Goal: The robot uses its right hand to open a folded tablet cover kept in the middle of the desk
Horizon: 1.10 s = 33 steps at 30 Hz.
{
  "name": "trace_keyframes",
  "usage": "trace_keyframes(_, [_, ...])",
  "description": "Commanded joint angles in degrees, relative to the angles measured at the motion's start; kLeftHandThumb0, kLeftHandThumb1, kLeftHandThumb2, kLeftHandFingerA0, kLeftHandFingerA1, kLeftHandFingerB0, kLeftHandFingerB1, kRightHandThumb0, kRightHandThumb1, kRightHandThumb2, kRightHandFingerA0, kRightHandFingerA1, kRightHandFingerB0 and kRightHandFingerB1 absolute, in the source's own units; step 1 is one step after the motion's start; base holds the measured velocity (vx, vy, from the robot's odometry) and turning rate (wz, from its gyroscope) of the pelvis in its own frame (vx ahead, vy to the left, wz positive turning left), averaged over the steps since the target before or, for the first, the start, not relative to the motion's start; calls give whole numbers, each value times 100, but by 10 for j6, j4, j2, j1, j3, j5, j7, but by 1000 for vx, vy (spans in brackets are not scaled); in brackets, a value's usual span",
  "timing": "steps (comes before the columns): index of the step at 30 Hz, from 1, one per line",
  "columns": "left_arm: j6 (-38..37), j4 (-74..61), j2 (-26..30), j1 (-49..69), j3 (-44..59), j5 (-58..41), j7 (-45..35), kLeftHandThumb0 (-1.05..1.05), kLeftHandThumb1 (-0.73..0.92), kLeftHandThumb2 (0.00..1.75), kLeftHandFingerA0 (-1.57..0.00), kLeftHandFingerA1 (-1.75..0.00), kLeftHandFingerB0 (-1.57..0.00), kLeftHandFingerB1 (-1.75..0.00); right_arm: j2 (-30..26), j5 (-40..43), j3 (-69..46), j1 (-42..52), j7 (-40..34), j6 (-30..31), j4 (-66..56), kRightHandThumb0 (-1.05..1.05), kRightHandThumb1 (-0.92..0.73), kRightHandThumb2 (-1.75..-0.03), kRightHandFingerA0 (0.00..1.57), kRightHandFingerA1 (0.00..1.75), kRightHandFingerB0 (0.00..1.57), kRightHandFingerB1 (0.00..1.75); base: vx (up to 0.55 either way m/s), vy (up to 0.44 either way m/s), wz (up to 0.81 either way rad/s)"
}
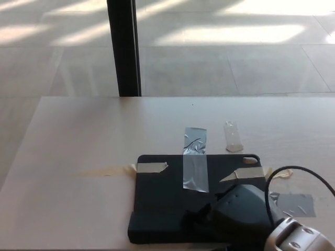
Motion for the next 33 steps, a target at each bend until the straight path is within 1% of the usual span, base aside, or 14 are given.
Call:
trace_keyframes(1, [10, 4, 29, -1, -1, -9, 2, -79, 88, 66, -77, -77, -55, -67, 9, 85, -63, 181, 63, 80, -92, -92, -92, -76, 54, 60, 33, 40, 0, 0, 0])
trace_keyframes(3, [11, 5, 31, 3, 2, -11, 2, -80, 88, 66, -78, -77, -56, -68, 14, 112, -94, 215, 65, 88, -114, -91, -92, -73, 59, 55, 36, 39, 0, 0, 0])
trace_keyframes(4, [16, 6, 32, 2, 3, -12, 4, -79, 88, 66, -79, -78, -56, -68, 7, 122, -120, 265, 49, 91, -144, -91, -82, -119, 60, 64, 34, 51, 0, 0, 0])
trace_keyframes(5, [16, 6, 32, 2, 3, -12, 4, -79, 88, 66, -79, -78, -56, -68, 8, 125, -128, 282, 41, 87, -151, -91, -82, -119, 60, 64, 34, 51, 0, 0, 0])
trace_keyframes(6, [15, 6, 33, 3, 1, -10, 0, -79, 88, 66, -77, -77, -55, -67, 13, 137, -139, 303, 44, 93, -162, -90, -92, -78, 63, 57, 37, 37, 0, 0, 0])
trace_keyframes(8, [16, 6, 32, 2, 3, -12, 5, -79, 87, 65, -78, -77, -55, -67, 15, 147, -150, 325, 37, 81, -167, -91, -92, -80, 62, 64, 34, 39, 0, 0, 0])
trace_keyframes(9, [16, 6, 33, 2, 1, -9, 5, -80, 87, 66, -78, -77, -57, -67, 16, 149, -155, 337, 32, 77, -168, -85, -78, -118, 59, 69, 31, 50, 0, 0, 0])
trace_keyframes(11, [16, 6, 33, 2, 0, -9, 4, -80, 88, 66, -78, -77, -56, -67, 27, 161, -170, 368, 23, 73, -173, -88, -79, -120, 56, 67, 31, 50, 0, 0, 0])
trace_keyframes(12, [19, 5, 33, 1, 4, -13, 4, -79, 87, 66, -77, -77, -56, -68, 34, 170, -180, 389, 13, 68, -177, -91, -92, -78, 62, 77, 39, 39, 0, 0, 0])
trace_keyframes(13, [19, 5, 33, 0, 4, -13, 4, -80, 88, 66, -79, -78, -56, -68, 44, 190, -190, 400, 13, 66, -176, -88, -78, -116, 63, 77, 36, 53, 0, 0, 0])
trace_keyframes(22, [19, 4, 33, -8, 0, -10, 5, -78, 88, 66, -79, -77, -55, -67, 97, 262, -247, 433, 18, 52, -160, -92, -82, -119, 66, 68, 35, 49, 0, 0, 0])
trace_keyframes(23, [15, 4, 33, -7, 0, -10, 1, -79, 89, 66, -80, -78, -54, -67, 100, 266, -249, 433, 20, 47, -154, -87, -92, -76, 73, 62, 41, 36, 0, 0, 0])
trace_keyframes(31, [13, 4, 32, -9, 1, -11, 5, -80, 88, 65, -81, -78, -56, -67, 129, 266, -264, 446, 40, 72, -156, -89, -92, -81, 73, 58, 37, 39, 0, 0, 0])
trace_keyframes(33, [12, 5, 31, -8, 2, -13, 4, -80, 87, 66, -79, -77, -55, -67, 131, 266, -267, 446, 47, 74, -155, -91, -82, -119, 67, 64, 34, 51, 0, 0, 0])
